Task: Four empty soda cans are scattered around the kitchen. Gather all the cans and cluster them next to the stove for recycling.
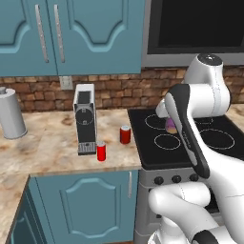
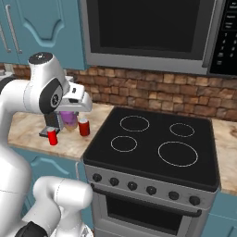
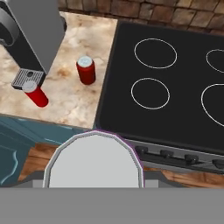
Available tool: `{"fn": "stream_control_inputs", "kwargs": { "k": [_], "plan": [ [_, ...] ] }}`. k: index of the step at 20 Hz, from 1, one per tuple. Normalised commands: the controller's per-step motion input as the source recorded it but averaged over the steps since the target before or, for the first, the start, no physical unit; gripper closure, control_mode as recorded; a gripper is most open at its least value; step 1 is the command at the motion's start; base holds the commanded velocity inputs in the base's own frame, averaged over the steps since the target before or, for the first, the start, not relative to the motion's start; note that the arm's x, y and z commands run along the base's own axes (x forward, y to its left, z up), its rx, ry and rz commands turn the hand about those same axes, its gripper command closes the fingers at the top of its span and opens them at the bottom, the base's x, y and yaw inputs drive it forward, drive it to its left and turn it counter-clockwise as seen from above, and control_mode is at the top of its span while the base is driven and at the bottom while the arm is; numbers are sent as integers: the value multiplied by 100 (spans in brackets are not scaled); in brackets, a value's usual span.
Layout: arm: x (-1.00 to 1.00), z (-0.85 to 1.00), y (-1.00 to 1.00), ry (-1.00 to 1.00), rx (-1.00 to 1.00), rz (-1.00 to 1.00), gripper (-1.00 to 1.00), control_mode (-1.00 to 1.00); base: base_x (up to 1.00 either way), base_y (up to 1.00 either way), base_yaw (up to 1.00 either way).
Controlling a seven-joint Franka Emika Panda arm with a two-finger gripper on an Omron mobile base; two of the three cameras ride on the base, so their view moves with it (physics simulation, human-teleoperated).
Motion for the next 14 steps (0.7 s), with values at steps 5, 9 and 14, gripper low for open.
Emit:
{"fn": "stream_control_inputs", "kwargs": {
  "k": [5,9,14],
  "plan": [
    [4,-17,14,4,0,3,100,-100,14,13,3],
    [16,-43,37,11,0,10,100,-100,0,0,0],
    [22,-40,24,13,3,12,100,-100,0,0,0]
  ]
}}
